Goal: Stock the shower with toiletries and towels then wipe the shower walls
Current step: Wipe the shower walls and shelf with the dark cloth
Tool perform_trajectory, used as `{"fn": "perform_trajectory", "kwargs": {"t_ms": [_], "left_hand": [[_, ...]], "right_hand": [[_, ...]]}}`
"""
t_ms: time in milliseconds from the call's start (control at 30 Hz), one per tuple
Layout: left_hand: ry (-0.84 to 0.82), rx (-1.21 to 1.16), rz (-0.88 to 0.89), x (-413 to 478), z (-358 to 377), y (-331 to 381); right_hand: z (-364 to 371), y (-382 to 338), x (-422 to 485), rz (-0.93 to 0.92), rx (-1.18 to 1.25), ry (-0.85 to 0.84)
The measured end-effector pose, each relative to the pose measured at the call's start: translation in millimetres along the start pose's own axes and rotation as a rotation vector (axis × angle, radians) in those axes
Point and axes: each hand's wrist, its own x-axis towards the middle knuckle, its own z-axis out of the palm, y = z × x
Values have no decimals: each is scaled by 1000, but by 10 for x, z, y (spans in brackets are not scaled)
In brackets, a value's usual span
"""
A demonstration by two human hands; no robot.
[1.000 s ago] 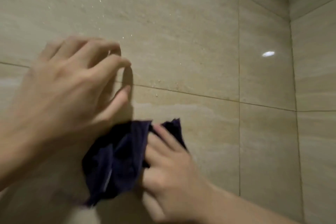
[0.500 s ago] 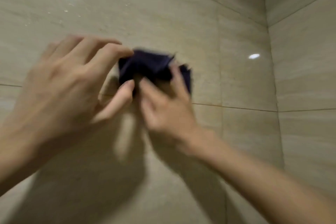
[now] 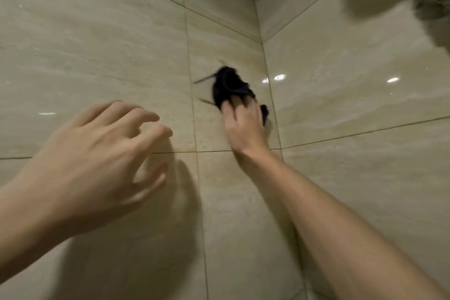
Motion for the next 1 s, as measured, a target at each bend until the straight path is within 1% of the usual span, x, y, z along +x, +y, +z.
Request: {"fn": "perform_trajectory", "kwargs": {"t_ms": [33, 100, 200, 300, 400, 467, 533, 600, 667, 733, 800, 833, 900, 1000], "left_hand": [[-12, 55, -21, 54, 55, -20], [-52, 66, -18, 181, 89, 41], [20, 20, 30, 296, 158, 197], [46, -42, 24, 361, 216, 370], [76, -109, 42, 363, 277, 571], [76, -157, 58, 347, 296, 702], [75, -193, 97, 338, 306, 796], [53, -216, 159, 319, 305, 856], [-1, -281, 223, 262, 284, 913], [-76, -333, 309, 137, 299, 974], [-112, -302, 400, -61, 380, 1075], [-103, -277, 432, -173, 438, 1127], [-28, -280, 460, -406, 505, 1187], [153, -362, 437, -675, 552, 1270]], "right_hand": [[-57, 192, 27, 105, 21, -26], [-133, 459, 7, 224, 69, -115], [-99, 576, -132, 294, 110, -80], [6, 425, -573, 334, 108, -51], [115, 166, -1332, 405, 130, -34], [142, -60, -1788, 529, 248, -44], [163, -301, -2183, 663, 381, -105], [130, -588, -2581, 675, 400, -183], [94, -781, -2877, 653, 541, -208], [77, -854, -2995, 674, 639, -250], [26, -844, -2995, 675, 701, -177], [-10, -822, -2995, 682, 729, -147], [-85, -777, -3012, 717, 786, -157], [-278, -751, -3069, 884, 987, -174]]}}
